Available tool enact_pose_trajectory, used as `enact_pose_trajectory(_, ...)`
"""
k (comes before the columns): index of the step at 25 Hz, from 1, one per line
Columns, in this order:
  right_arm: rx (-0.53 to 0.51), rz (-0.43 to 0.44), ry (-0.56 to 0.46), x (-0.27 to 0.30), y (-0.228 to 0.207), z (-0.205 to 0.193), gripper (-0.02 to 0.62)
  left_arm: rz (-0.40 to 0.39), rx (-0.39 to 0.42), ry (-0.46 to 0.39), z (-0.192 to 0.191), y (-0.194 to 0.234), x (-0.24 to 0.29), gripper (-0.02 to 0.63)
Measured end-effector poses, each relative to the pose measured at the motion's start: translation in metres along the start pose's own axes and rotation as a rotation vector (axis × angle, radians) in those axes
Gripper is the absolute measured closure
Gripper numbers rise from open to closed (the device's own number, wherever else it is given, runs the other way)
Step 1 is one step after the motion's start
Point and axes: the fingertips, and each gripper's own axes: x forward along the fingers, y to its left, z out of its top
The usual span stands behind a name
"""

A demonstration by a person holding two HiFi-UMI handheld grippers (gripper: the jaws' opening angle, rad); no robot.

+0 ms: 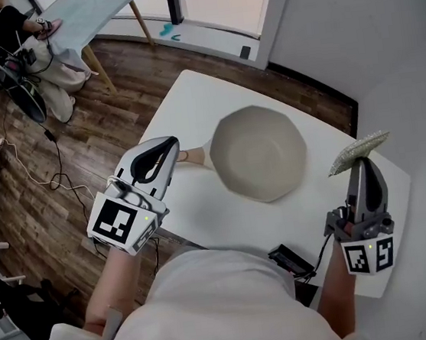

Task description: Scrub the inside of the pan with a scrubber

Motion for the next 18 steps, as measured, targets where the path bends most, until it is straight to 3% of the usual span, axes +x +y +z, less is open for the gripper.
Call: enact_pose_trajectory(18,0.037,0.002,0.016,0.0007,0.0011,-0.0059,0.572,0.007,-0.012,0.004,-0.0063,-0.0003,0.0023,0.594)
